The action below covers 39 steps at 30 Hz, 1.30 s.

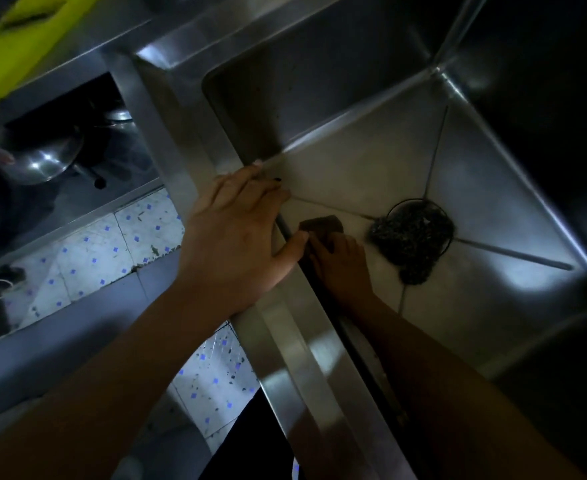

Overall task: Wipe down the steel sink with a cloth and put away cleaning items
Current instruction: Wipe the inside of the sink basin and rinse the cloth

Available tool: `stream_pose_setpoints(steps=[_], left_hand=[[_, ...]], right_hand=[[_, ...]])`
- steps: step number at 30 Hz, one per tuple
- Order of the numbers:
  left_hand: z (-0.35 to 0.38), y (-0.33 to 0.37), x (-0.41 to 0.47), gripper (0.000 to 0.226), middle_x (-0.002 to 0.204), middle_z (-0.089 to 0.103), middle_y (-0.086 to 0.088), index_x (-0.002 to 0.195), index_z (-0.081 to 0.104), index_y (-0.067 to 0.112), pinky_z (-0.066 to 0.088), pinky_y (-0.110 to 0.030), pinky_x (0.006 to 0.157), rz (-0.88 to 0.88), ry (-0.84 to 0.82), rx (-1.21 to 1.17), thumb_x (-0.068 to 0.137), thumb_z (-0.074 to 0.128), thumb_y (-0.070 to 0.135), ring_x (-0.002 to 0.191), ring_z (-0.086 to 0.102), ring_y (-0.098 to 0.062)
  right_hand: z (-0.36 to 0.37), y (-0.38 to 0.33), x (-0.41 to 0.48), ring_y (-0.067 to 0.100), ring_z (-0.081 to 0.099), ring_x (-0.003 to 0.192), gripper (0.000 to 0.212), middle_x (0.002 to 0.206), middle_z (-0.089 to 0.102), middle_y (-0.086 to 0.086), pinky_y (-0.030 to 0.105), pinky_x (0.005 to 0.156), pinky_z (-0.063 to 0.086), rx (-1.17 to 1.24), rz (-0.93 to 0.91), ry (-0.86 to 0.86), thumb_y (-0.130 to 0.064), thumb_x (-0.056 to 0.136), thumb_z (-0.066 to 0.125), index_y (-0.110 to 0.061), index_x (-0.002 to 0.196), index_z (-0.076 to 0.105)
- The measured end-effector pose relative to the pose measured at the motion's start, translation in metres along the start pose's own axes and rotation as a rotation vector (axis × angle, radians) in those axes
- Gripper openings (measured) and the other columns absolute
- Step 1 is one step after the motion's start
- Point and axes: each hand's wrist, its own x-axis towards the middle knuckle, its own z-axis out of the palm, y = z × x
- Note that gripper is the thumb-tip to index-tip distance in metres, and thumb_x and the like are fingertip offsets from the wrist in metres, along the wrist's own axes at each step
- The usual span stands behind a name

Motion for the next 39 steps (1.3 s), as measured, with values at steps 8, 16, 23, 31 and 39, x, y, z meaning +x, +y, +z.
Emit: stream_pose_setpoints(steps=[8, 16, 23, 31, 39], left_hand=[[0.002, -0.001, 0.001, 0.062, 0.125, 0.059, -0.003, 0.118, 0.06, 0.014, 0.018, -0.034, 0.111, -0.015, 0.018, 0.003, 0.08, 0.035, 0.056, 0.133, 0.037, -0.019], [0.003, -0.001, 0.0, 0.063, 0.124, 0.06, -0.005, 0.117, 0.061, 0.013, 0.022, -0.037, 0.111, -0.013, 0.037, -0.006, 0.08, 0.034, 0.055, 0.132, 0.039, -0.02], [0.006, -0.002, 0.0, 0.058, 0.122, 0.062, -0.007, 0.114, 0.062, 0.011, 0.028, -0.038, 0.106, -0.012, 0.067, -0.017, 0.079, 0.04, 0.052, 0.128, 0.044, -0.022], [0.008, -0.004, 0.0, 0.058, 0.122, 0.061, -0.008, 0.115, 0.061, 0.011, 0.026, -0.037, 0.107, -0.011, 0.08, -0.033, 0.08, 0.04, 0.053, 0.129, 0.043, -0.022], [0.008, -0.003, 0.0, 0.059, 0.122, 0.061, -0.008, 0.115, 0.061, 0.012, 0.025, -0.038, 0.108, -0.011, 0.083, -0.058, 0.078, 0.039, 0.053, 0.13, 0.041, -0.022]], right_hand=[[0.004, 0.001, 0.017, 0.036, 0.066, 0.078, 0.046, 0.093, 0.067, 0.022, 0.037, 0.07, 0.054, -0.068, -0.197, 0.19, -0.017, 0.066, 0.082, 0.004, 0.105, 0.068], [0.001, 0.011, -0.027, 0.043, 0.06, 0.08, 0.047, 0.096, 0.063, 0.024, 0.042, 0.073, 0.05, 0.154, -0.012, 0.079, -0.016, 0.072, 0.077, -0.001, 0.115, 0.064], [0.006, 0.017, -0.036, 0.042, 0.054, 0.096, 0.048, 0.108, 0.058, 0.023, 0.041, 0.084, 0.042, 0.24, 0.129, 0.012, -0.025, 0.082, 0.066, -0.003, 0.124, 0.058], [0.008, 0.014, -0.005, 0.036, 0.045, 0.112, 0.051, 0.124, 0.05, 0.017, 0.04, 0.092, 0.032, 0.256, 0.173, -0.022, -0.034, 0.091, 0.054, -0.011, 0.135, 0.046], [-0.001, 0.017, -0.034, 0.041, 0.052, 0.1, 0.052, 0.116, 0.055, 0.021, 0.042, 0.086, 0.041, 0.201, 0.12, -0.075, -0.029, 0.086, 0.061, -0.006, 0.131, 0.051]])
